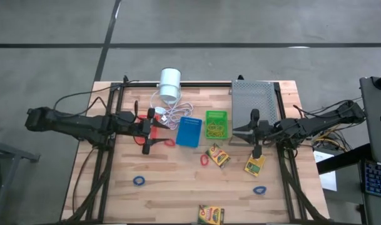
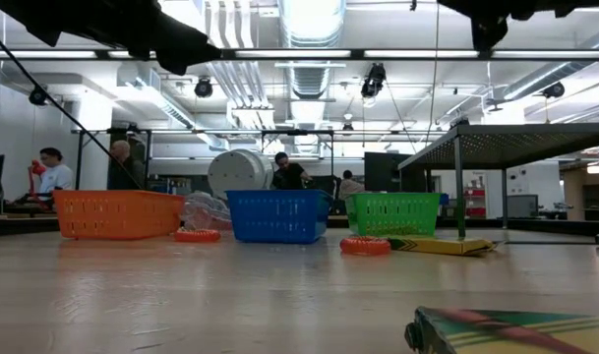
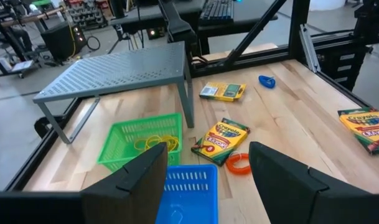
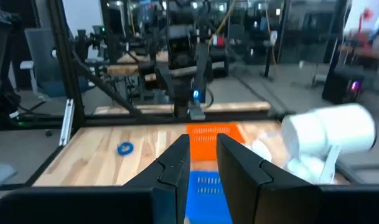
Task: Pick & Place Office Desk Supplies
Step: Put the pack of crayon into the blue bin
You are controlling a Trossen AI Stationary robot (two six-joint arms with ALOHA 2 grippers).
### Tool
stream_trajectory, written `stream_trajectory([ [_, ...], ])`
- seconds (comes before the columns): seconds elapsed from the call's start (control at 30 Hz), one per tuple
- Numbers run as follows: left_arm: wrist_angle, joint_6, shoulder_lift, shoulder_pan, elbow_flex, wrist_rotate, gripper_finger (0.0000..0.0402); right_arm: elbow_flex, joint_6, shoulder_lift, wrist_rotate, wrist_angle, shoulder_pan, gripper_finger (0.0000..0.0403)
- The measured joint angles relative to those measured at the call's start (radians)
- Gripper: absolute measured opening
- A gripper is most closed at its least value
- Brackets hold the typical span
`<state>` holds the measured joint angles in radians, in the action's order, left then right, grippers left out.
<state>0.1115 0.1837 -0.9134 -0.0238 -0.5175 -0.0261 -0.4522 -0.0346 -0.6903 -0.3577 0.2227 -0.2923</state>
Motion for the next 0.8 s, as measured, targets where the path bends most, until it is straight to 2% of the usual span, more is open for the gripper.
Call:
stream_trajectory([
  [0.1,-0.01,0.0,0.0,0.0,0.0,0.0,0.023,-0.016,0.083,-0.003,0.021,0.021,-0.003,0.0075],
  [0.27,-0.012,0.0,0.0,0.0,0.0,0.0,0.023,-0.092,0.094,-0.037,0.026,0.022,-0.004,0.0075],
  [0.53,-0.012,0.0,0.0,0.0,0.0,0.0,0.023,-0.288,0.139,-0.175,0.052,-0.026,-0.016,0.0075],
  [0.7,-0.012,-0.001,0.0,-0.001,0.0,0.0,0.023,-0.461,0.256,-0.315,0.051,-0.133,-0.072,0.0075],
  [0.8,-0.012,-0.001,0.0,-0.001,0.0,0.0,0.023,-0.59,0.303,-0.395,0.044,-0.279,-0.119,0.0075],
])
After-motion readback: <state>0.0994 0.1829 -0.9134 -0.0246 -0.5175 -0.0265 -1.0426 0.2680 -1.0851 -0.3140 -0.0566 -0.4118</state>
